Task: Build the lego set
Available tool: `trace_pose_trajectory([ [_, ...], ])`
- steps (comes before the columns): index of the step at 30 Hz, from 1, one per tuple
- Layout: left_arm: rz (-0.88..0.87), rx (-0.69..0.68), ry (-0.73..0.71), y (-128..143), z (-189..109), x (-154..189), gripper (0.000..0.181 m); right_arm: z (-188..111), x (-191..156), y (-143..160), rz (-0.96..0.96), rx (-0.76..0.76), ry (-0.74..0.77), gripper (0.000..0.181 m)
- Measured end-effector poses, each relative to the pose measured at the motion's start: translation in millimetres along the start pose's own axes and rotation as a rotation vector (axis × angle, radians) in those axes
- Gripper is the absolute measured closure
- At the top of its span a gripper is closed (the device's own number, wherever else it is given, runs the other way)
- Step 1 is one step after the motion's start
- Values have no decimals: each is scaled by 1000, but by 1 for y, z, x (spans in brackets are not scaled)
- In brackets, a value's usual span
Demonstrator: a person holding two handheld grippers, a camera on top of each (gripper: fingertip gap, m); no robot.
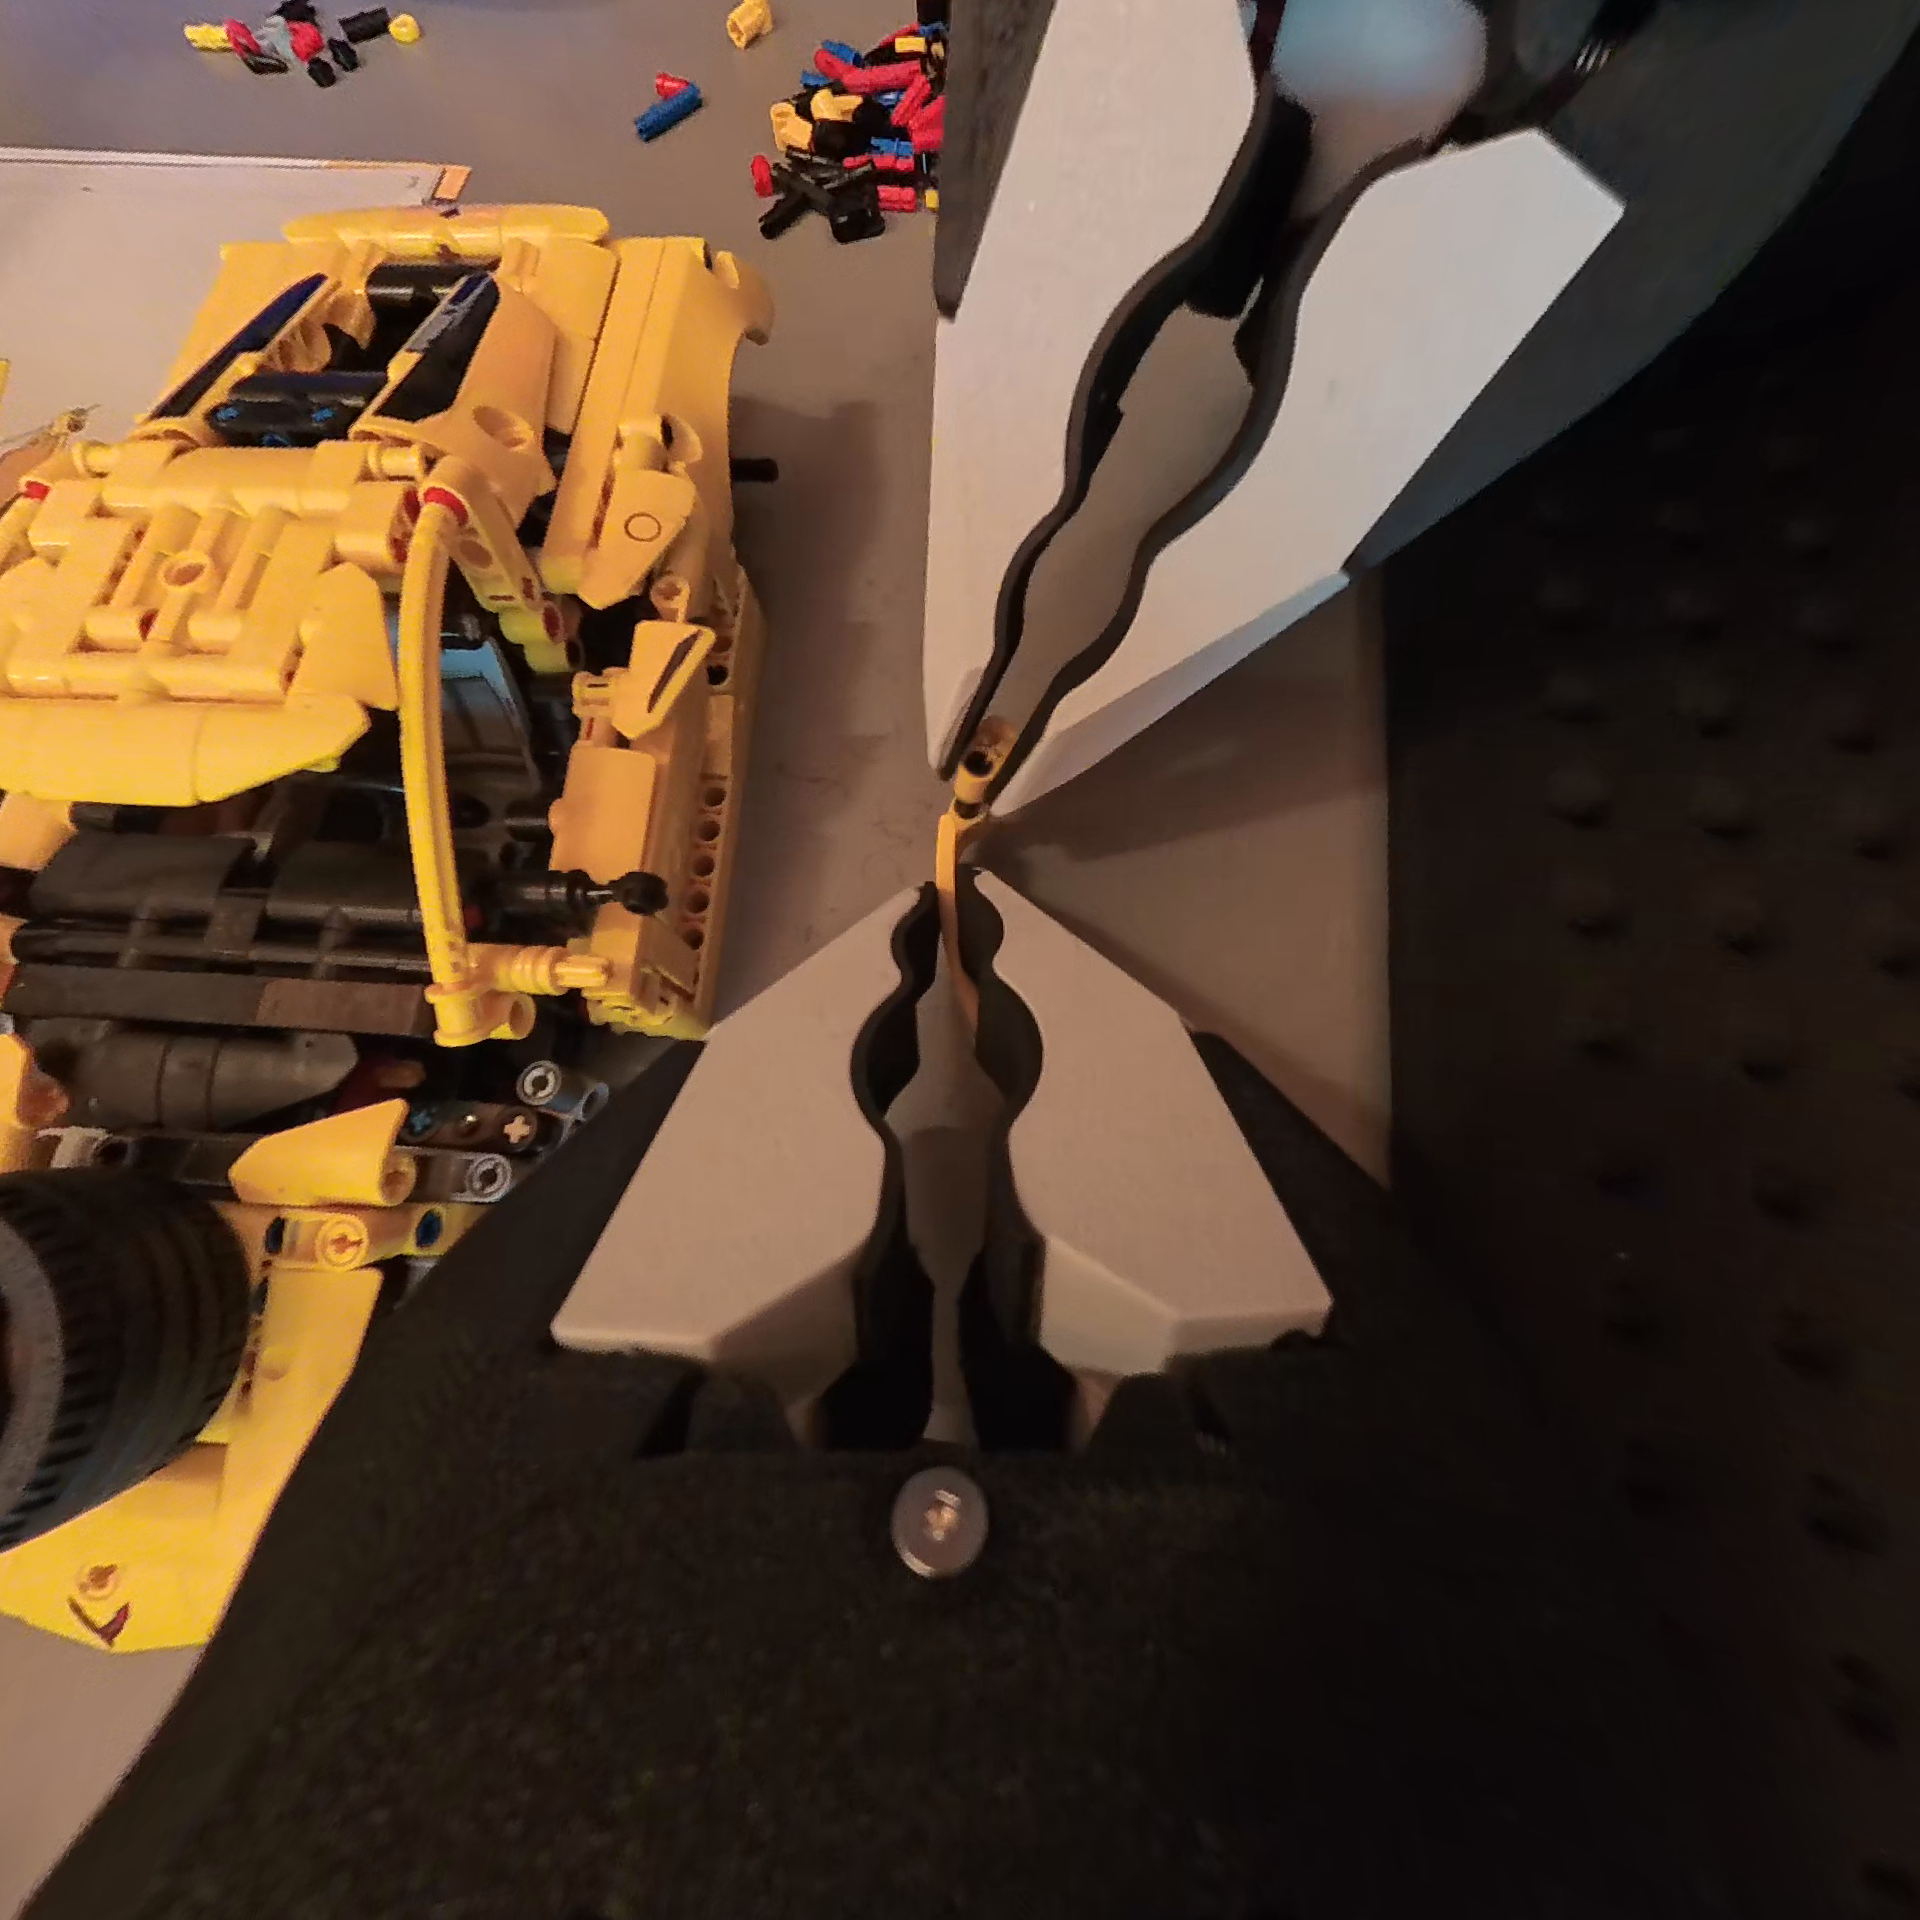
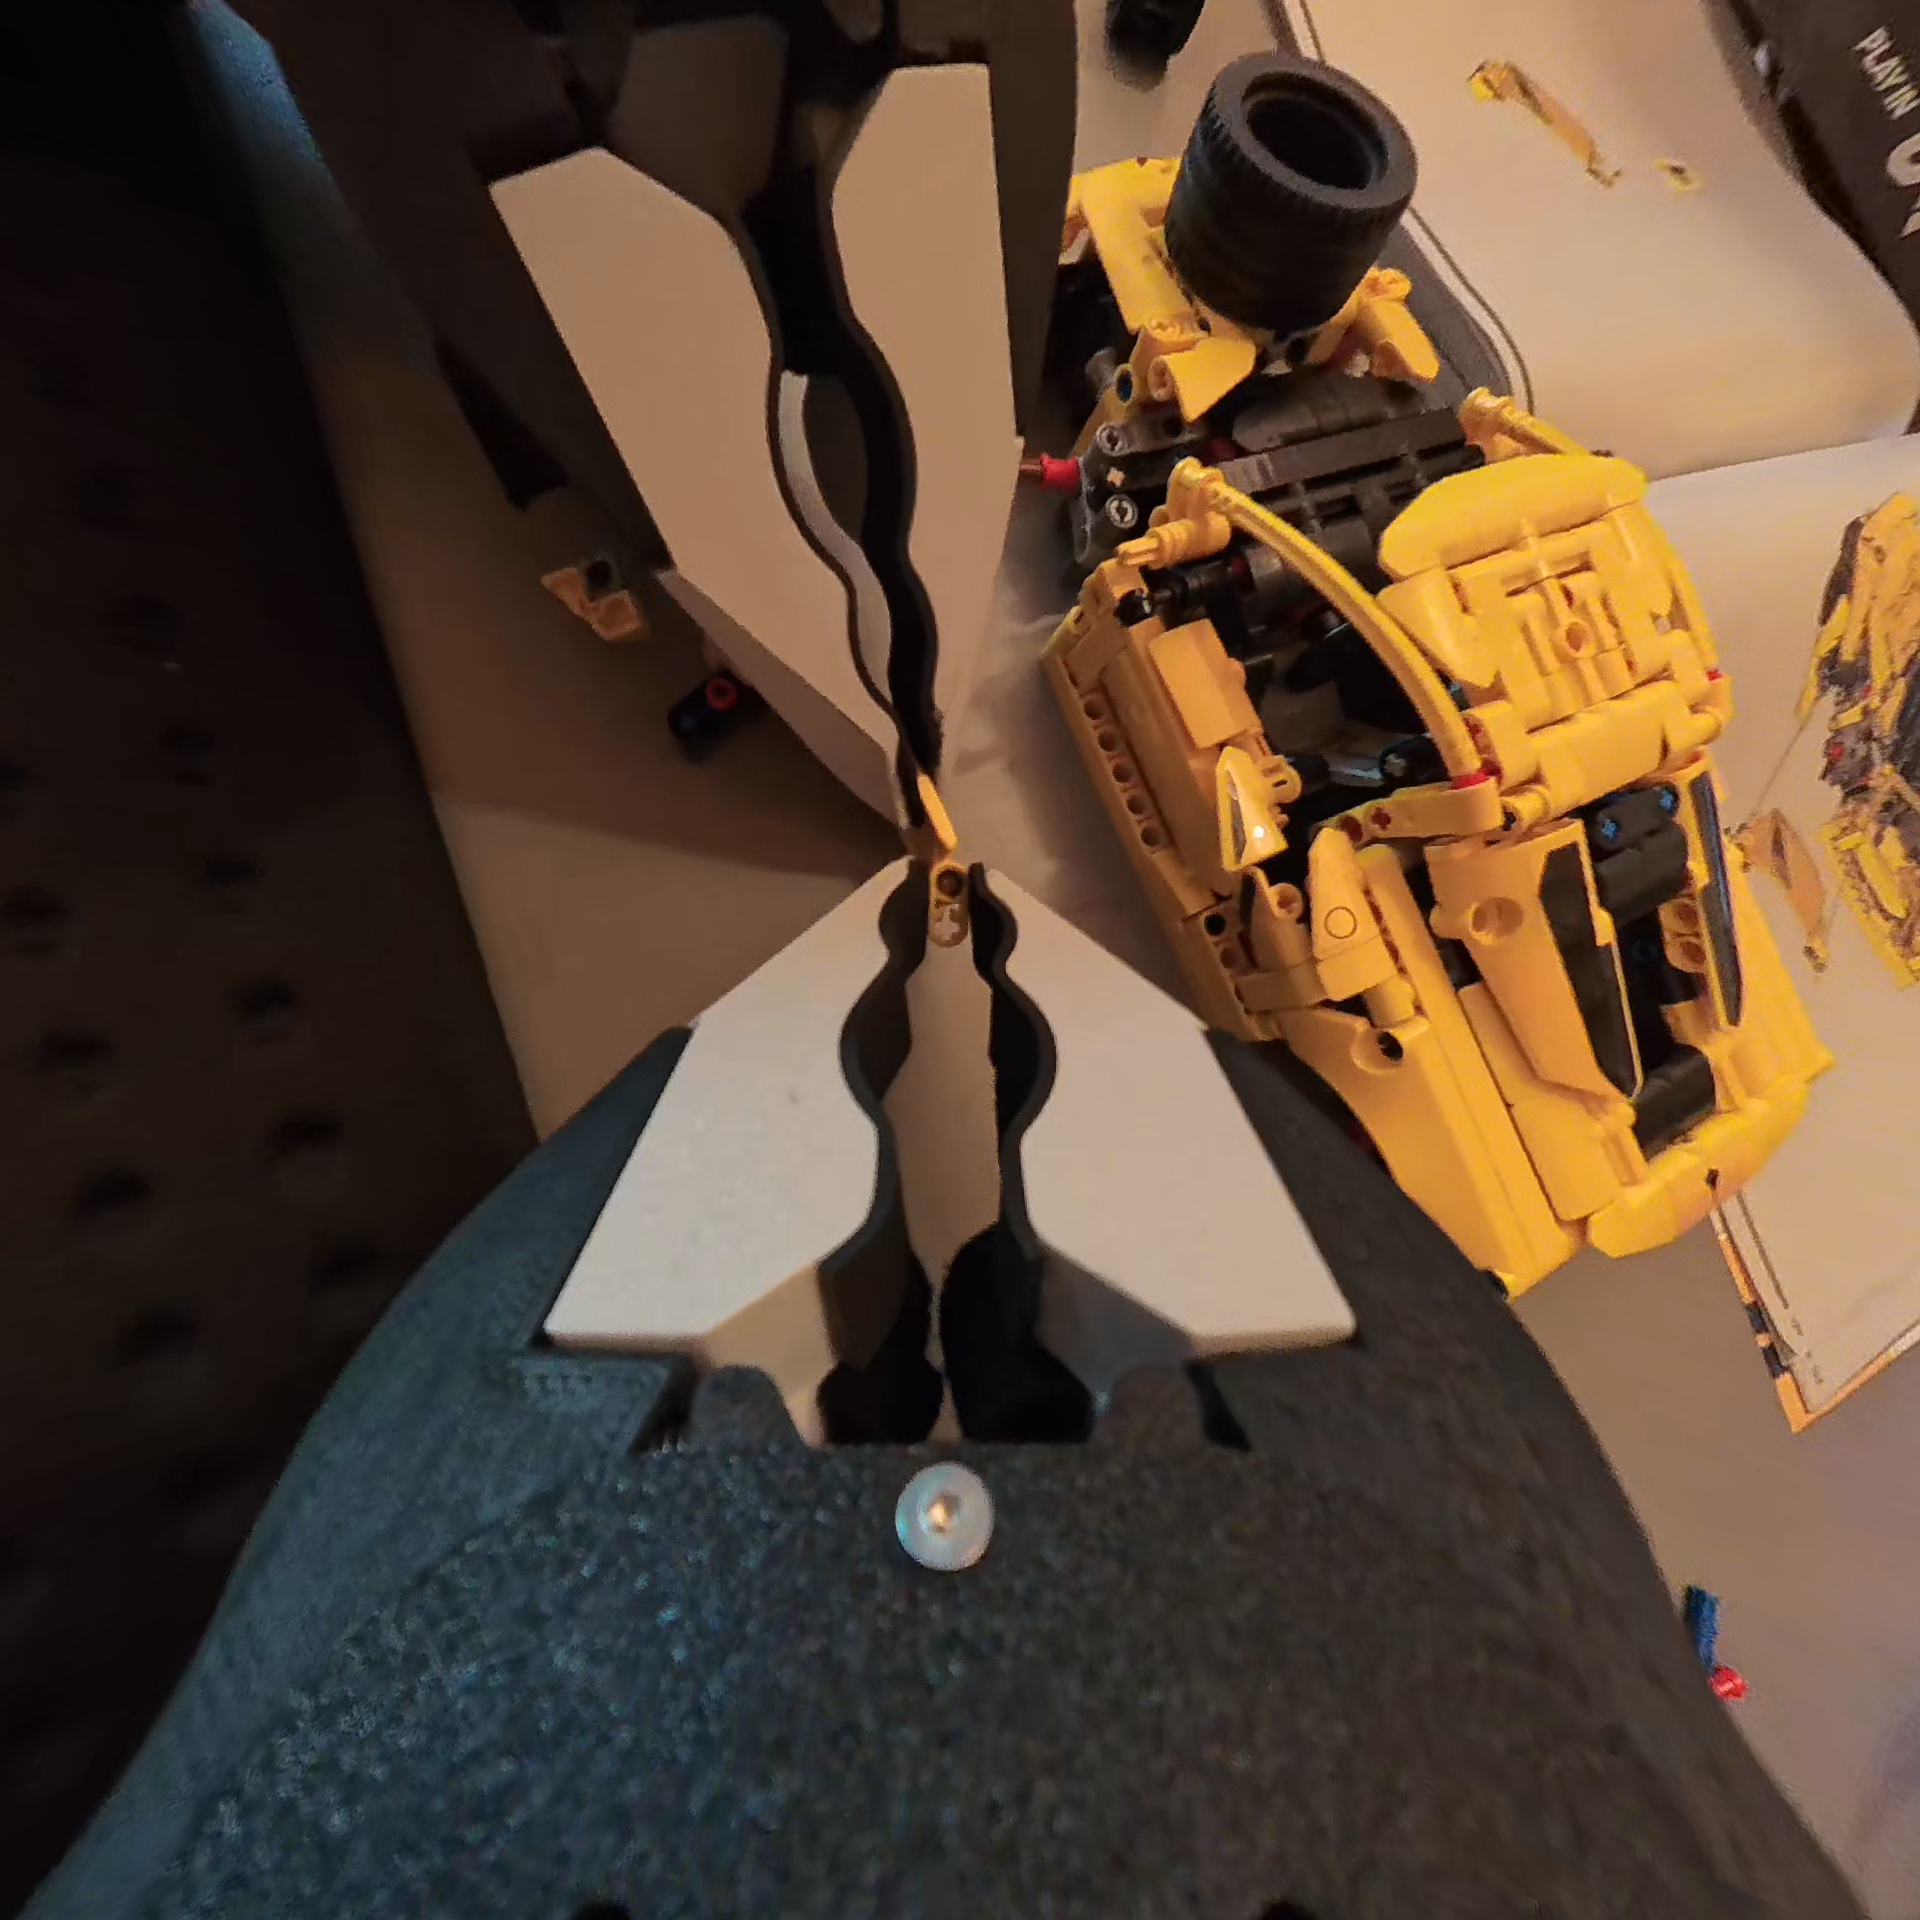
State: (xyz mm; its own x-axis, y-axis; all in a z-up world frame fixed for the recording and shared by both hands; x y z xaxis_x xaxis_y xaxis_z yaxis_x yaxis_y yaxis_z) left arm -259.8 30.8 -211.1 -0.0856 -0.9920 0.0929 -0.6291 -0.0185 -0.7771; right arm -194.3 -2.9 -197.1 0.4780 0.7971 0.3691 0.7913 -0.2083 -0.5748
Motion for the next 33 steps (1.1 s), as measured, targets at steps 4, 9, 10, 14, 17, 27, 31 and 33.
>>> trace_pose_trajectory([
  [4,1,2,1,0,0,0,178,1,0,0,31,0,-15,175],
  [9,6,1,4,0,0,1,178,0,1,0,18,-71,-84,175],
  [10,3,2,5,0,0,1,178,0,0,-1,-27,-89,-64,175],
  [14,1,3,5,0,0,2,178,0,-1,-3,-93,-134,-42,175],
  [17,2,4,4,0,0,2,178,0,-1,-2,-82,-136,-61,174],
  [27,10,5,2,0,0,2,178,3,6,-8,-106,-253,-253,175],
  [31,5,5,0,0,0,2,178,3,6,-10,-203,-282,-260,175],
  [33,9,5,-3,0,0,2,178,3,6,-10,-212,-274,-271,175],
])
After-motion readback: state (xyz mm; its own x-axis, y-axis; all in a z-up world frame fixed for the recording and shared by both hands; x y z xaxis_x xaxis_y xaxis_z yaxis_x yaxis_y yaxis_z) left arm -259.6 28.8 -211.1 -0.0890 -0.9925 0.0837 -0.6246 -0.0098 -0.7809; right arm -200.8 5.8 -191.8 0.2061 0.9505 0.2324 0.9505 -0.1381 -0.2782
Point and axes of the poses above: each gripper's, where its closed fingertips meet, z out along the fingers, y out of its underside, x = y × z across the jaws, the point moved 5 cm from there along -z, back along the fingers, and after that the axes turned 10 degrees about -z, right-handed, at the moved point
